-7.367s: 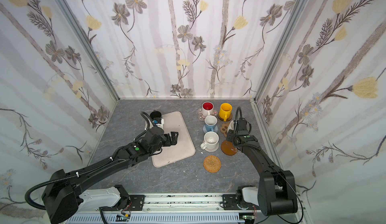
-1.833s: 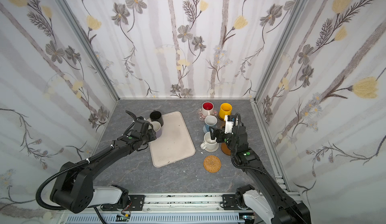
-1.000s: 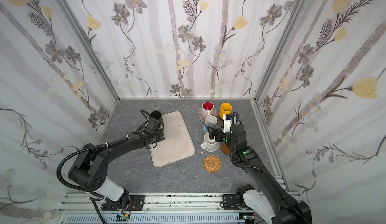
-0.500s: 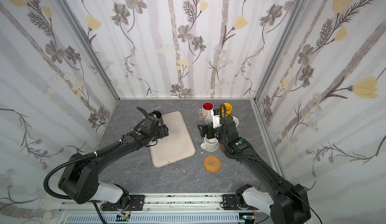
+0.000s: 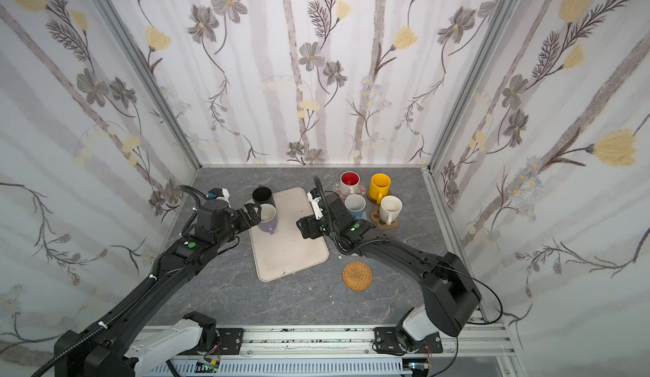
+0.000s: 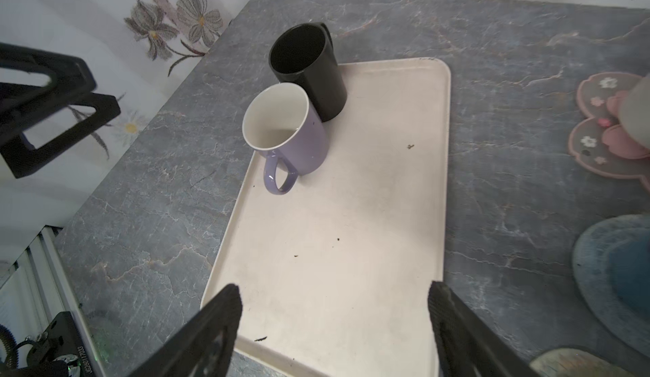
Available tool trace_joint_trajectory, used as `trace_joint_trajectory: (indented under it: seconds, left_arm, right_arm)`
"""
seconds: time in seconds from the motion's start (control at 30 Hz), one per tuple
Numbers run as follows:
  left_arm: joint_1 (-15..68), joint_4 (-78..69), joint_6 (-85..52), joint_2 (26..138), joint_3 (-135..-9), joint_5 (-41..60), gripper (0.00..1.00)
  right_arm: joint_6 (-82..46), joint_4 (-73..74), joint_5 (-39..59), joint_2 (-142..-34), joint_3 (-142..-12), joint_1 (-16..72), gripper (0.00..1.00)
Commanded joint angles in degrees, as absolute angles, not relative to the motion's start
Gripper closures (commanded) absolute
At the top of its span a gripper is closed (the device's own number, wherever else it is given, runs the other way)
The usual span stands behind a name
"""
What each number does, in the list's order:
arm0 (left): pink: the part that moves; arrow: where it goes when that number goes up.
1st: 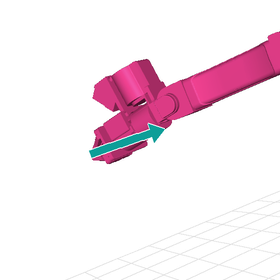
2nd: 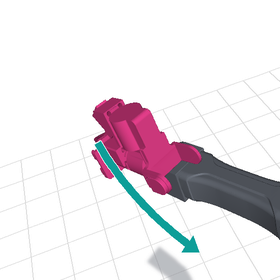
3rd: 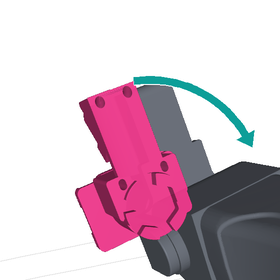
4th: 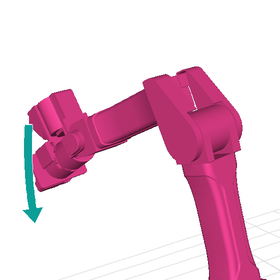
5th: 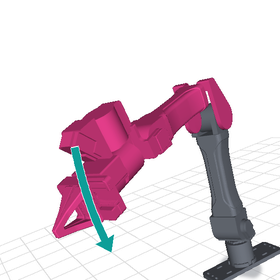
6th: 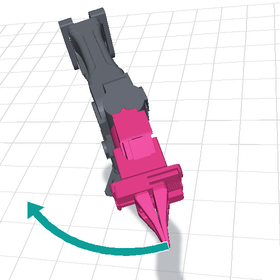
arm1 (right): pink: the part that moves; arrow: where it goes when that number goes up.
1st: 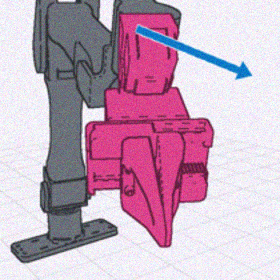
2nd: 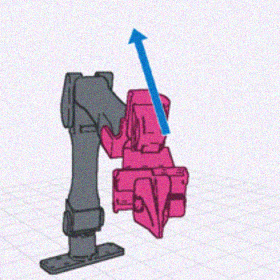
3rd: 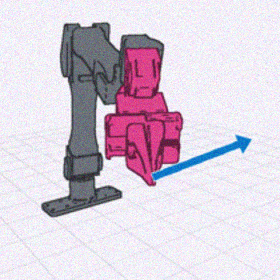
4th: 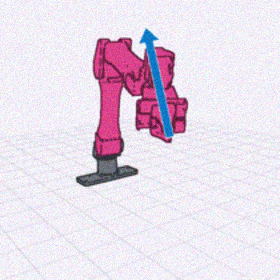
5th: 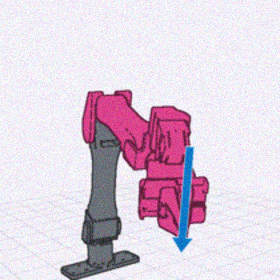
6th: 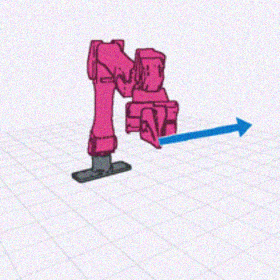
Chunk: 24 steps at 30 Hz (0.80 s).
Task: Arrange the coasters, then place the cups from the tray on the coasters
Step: 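Reach the right gripper across to the lilac mug while left gripper draws back, then lower the right gripper onto the lilac mug rim and close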
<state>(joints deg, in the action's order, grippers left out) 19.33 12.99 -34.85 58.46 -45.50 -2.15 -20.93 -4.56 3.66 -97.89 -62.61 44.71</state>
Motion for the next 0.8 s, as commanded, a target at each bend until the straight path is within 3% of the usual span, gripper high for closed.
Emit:
trace_joint_trajectory:
  seconds: [0.0, 0.27, 0.5, 0.77]
  left_arm:
    - [16.34, 15.18, -34.13, 56.88, -44.19, 1.99, 0.0]
    - [10.35, 15.91, -33.52, 54.63, -40.97, 5.76, 0.0]
    - [7.53, 16.04, -33.2, 53.66, -40.0, 6.24, 0.0]
    - [6.24, 16.0, -33.88, 51.46, -38.54, 7.22, 0.0]
  right_arm:
    - [-24.29, -2.05, 1.61, -102.85, -66.42, 46.35, 0.18]
    - [-26.87, -3.93, 0.97, -117.27, -77.84, 51.21, 0.2]
    - [-27.66, -5.11, 1.03, -125.12, -84.57, 52.62, 0.29]
    - [-27.6, -9.16, -1.37, -132.86, -94.23, 53.7, 0.32]
